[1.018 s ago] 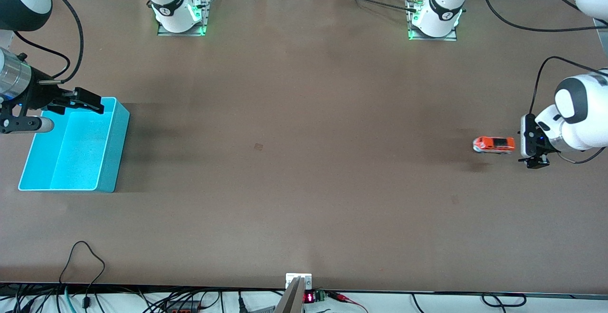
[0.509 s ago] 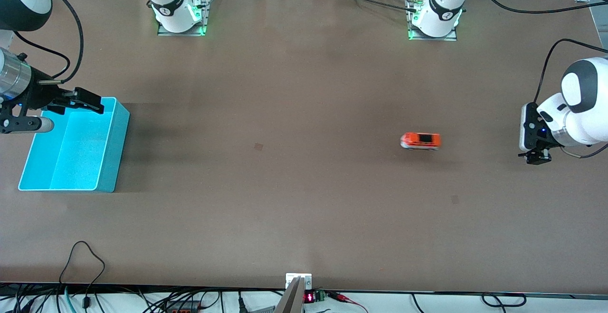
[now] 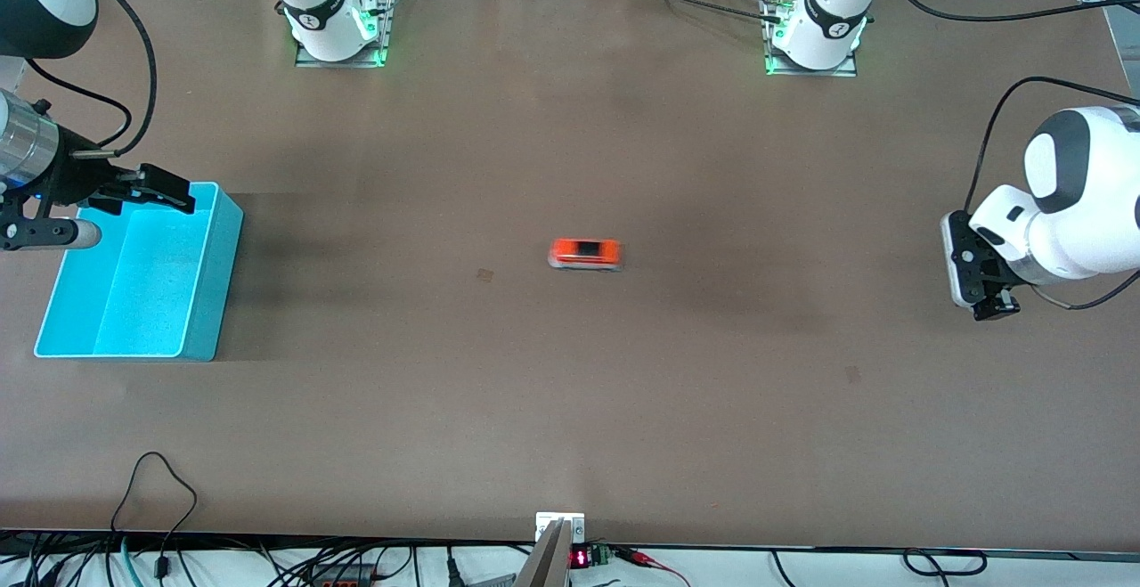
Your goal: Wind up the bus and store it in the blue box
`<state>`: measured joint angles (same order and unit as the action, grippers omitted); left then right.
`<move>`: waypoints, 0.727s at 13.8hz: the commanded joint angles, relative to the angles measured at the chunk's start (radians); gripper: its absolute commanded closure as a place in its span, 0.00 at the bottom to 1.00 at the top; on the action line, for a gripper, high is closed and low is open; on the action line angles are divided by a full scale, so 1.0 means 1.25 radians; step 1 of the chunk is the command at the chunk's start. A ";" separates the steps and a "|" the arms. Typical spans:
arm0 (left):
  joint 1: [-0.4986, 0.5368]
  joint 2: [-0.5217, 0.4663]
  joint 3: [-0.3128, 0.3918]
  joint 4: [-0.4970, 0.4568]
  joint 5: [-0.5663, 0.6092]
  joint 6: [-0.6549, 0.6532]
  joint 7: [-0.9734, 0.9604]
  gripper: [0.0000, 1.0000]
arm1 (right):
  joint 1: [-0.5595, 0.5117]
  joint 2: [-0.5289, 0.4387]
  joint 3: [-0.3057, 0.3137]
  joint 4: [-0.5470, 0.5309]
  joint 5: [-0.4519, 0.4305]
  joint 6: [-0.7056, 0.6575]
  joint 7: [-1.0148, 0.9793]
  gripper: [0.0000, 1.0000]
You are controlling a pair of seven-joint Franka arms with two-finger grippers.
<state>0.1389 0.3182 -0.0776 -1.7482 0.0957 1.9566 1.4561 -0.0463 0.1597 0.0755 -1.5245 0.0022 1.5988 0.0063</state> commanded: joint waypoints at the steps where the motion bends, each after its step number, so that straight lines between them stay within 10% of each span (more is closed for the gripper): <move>1: -0.019 0.003 0.006 0.053 -0.027 -0.046 -0.110 0.00 | -0.003 -0.006 0.001 -0.006 0.002 0.003 -0.003 0.00; 10: -0.020 0.001 0.015 0.148 -0.078 -0.067 -0.516 0.00 | 0.003 -0.006 0.002 -0.005 0.001 -0.003 -0.007 0.00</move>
<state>0.1185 0.3187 -0.0702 -1.6266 0.0045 1.9107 0.9383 -0.0458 0.1599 0.0758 -1.5245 0.0023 1.5986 0.0041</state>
